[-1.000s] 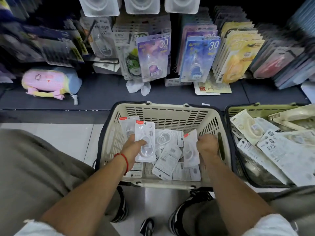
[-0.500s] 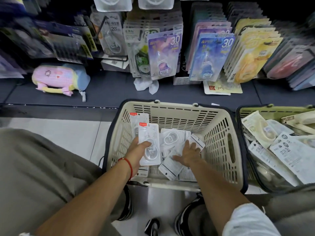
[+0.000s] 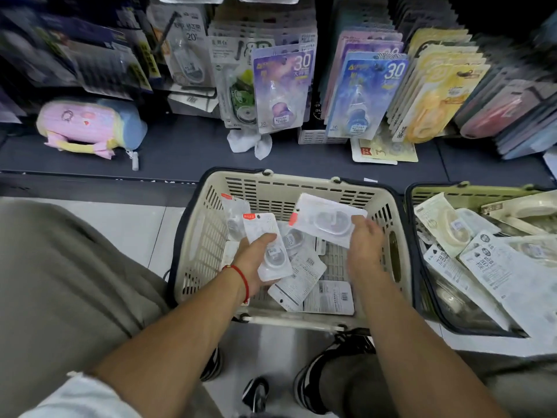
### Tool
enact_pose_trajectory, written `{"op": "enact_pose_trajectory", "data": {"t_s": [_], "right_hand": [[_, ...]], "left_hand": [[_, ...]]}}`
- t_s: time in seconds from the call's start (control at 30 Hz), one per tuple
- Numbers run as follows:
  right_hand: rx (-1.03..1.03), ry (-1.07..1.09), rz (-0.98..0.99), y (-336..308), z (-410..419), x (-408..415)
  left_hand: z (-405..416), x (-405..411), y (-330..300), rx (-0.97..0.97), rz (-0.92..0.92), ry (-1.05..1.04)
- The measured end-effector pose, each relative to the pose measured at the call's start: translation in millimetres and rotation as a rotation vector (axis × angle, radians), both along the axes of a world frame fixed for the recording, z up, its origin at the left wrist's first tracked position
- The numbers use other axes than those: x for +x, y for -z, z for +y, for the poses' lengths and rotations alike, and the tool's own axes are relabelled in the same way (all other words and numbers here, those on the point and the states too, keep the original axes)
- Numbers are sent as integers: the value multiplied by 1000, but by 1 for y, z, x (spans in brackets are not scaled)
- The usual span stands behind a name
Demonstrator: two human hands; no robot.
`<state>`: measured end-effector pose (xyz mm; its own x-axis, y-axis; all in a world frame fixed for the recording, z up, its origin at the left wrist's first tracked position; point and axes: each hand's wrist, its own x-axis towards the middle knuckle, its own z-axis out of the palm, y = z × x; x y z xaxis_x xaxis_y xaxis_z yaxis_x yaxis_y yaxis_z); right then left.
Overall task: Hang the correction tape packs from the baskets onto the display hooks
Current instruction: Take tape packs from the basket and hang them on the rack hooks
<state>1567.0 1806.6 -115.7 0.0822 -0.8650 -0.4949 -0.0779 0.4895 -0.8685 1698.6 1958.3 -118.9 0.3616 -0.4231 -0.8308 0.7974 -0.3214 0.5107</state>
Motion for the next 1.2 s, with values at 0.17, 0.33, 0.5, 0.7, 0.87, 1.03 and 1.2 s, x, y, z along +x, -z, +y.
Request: {"op": "enact_pose_trajectory", "data": {"t_s": [0.17,0.33,0.5,0.7,0.87,1.03,1.2], "right_hand": [[172,-534,1,16,32,17],[-137,-840,640,66,19,16],[-184,-1112,924,96,8,-3],[-163,-1047,599,49,-10,-1],[-457,-942,543,-46,-18,1],[-1003,-911,599,-116,10,-6],[-1116,-907,240,-153,45,-11]], "left_hand": [[-7,-5,0,-115,-45,-84],[17,13,7,-25,-224,-100],[37,28,3,-2,-149,-46],[39,22,-3,-96,-63,-65],[27,6,-19,-191,-45,-125],[7,-5,-68,-457,101,-143],[-1,-9,-129,-739,101,-17]]}}
